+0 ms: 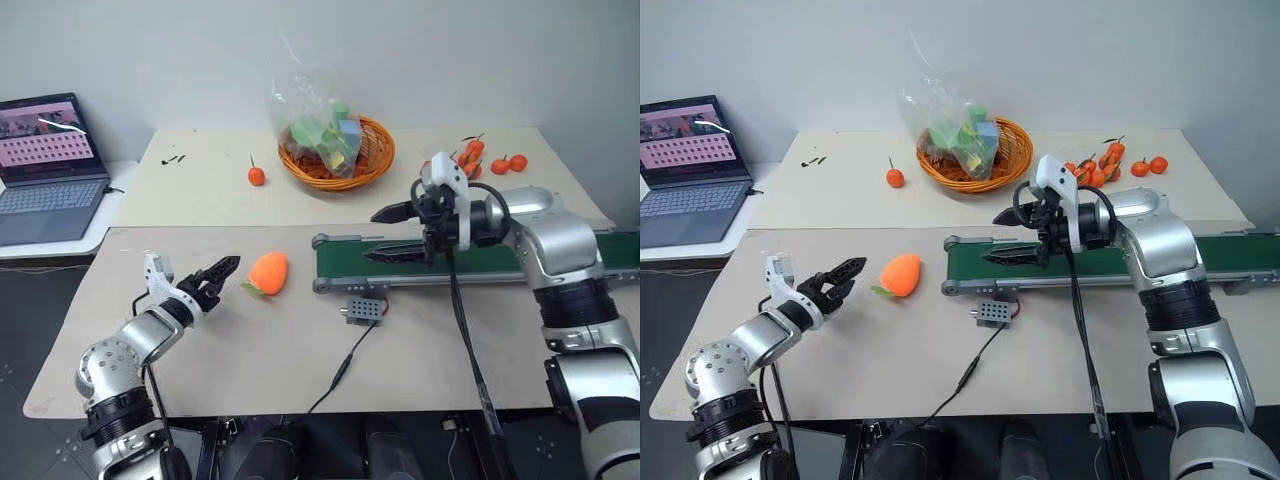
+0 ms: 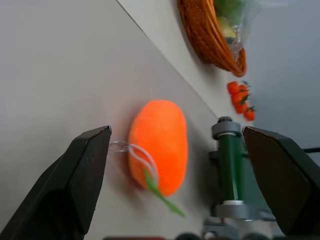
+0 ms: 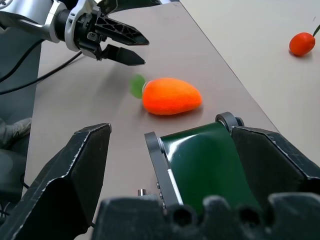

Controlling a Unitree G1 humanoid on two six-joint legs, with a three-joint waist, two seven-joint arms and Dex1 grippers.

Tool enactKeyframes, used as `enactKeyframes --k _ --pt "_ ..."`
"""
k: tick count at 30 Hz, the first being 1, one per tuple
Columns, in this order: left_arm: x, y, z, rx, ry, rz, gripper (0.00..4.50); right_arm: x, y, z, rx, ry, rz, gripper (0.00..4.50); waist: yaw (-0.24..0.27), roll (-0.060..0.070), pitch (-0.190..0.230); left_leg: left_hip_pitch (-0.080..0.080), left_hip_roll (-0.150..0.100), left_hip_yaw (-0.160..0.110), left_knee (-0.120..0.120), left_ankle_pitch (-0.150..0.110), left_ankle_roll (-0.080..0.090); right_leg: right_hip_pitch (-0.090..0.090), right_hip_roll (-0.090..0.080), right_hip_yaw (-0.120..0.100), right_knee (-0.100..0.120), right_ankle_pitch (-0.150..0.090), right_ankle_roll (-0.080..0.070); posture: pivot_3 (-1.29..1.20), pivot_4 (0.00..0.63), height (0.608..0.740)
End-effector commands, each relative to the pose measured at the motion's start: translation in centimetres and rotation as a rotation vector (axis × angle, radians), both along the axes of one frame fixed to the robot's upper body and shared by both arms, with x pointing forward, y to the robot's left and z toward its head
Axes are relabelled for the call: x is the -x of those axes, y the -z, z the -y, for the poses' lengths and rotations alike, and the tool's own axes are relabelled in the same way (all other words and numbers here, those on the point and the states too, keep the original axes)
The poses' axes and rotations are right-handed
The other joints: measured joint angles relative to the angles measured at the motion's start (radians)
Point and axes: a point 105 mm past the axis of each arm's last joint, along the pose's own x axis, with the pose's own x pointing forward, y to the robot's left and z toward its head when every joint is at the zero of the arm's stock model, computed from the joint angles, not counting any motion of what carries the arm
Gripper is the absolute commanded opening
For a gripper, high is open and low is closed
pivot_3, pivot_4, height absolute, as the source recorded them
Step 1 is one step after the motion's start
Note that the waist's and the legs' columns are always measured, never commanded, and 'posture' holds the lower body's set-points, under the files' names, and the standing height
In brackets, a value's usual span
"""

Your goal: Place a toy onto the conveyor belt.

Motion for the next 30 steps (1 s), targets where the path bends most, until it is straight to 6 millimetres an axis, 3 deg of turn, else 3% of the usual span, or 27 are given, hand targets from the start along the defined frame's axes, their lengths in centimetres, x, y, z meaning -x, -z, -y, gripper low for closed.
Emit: enactKeyframes --k 1,5,20,30 --pt "-0.5 -0.7 0.6 0.116 -0.008 -0.005 4.48 0.3 -1.6 0.1 -0.011 -0.004 0.063 4.5 0.0 0.0 0.0 0.0 0.0 0.0 0.0 0.0 0.0 0.0 0.0 0.0 0.0 0.0 0.0 0.0 0.15 0.74" --pt "-1.2 -0.3 1.3 0.196 -0.024 -0.059 4.48 0.3 -1.7 0.4 -0.005 0.009 0.07 4.5 0.0 0.0 0.0 0.0 0.0 0.0 0.0 0.0 0.0 0.0 0.0 0.0 0.0 0.0 0.0 0.0 0.15 0.74" --pt "-1.6 2.0 0.6 0.108 -0.047 -0.153 4.48 0.4 -1.9 0.9 -0.001 0.041 0.084 4.5 0.0 0.0 0.0 0.0 0.0 0.002 0.0 0.0 0.0 0.0 0.0 0.002 0.0 0.0 0.0 0.0 0.15 0.74" --pt "-1.9 3.7 2.3 0.047 0.012 -0.204 4.48 0.2 -1.9 0.7 -0.005 0.049 0.092 4.5 0.004 0.0 0.0 0.001 0.0 0.003 0.0 0.0 0.0 0.0 0.0 0.002 0.0 0.0 0.001 0.0 0.15 0.74"
